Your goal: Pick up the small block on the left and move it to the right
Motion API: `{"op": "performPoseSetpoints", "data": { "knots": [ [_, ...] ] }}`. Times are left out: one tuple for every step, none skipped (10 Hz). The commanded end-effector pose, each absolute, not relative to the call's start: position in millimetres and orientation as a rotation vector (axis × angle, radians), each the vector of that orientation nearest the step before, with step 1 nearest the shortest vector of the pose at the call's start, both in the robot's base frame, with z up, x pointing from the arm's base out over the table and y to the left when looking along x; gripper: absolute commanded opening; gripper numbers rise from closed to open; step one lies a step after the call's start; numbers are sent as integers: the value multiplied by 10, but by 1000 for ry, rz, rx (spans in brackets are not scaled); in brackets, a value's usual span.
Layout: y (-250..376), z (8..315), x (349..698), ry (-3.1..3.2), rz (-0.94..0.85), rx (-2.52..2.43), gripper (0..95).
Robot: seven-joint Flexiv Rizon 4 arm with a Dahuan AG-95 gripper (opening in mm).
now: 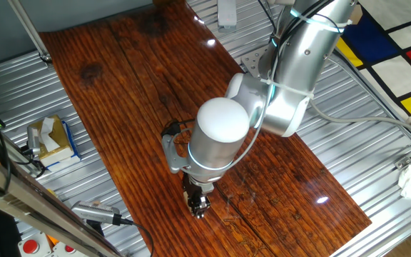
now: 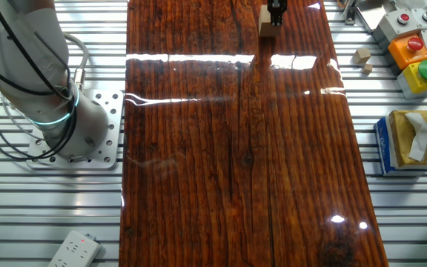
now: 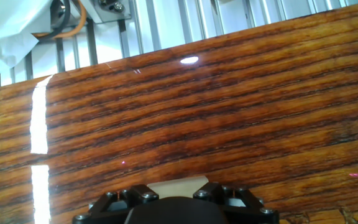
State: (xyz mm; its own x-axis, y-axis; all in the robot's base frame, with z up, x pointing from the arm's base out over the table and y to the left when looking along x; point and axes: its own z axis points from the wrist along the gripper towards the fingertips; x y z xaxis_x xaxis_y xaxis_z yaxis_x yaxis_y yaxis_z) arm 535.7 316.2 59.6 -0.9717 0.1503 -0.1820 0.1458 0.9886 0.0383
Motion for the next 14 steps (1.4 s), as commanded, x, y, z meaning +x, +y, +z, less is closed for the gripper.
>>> {"op": "performPoseSetpoints", "data": {
  "knots": [
    [3159, 597, 5350, 2948, 38, 222, 0],
    [3159, 593, 5348, 2947, 38, 223, 0],
    [3158, 588, 5347, 2946, 38, 223, 0],
    [3159, 582, 5346, 2946, 37, 224, 0],
    [3158, 577, 5344, 2945, 37, 223, 0],
    [3158, 570, 5343, 2945, 37, 224, 0],
    [3159, 561, 5340, 2944, 38, 222, 0],
    [3159, 553, 5339, 2943, 38, 222, 0],
    [3160, 547, 5338, 2943, 40, 222, 0],
    [3160, 542, 5336, 2943, 41, 220, 0],
    [3161, 537, 5334, 2943, 42, 219, 0],
    [3161, 531, 5333, 2942, 44, 216, 190],
    [3162, 524, 5331, 2941, 47, 214, 190],
    [3163, 516, 5330, 2938, 48, 209, 190]
  ]
}}
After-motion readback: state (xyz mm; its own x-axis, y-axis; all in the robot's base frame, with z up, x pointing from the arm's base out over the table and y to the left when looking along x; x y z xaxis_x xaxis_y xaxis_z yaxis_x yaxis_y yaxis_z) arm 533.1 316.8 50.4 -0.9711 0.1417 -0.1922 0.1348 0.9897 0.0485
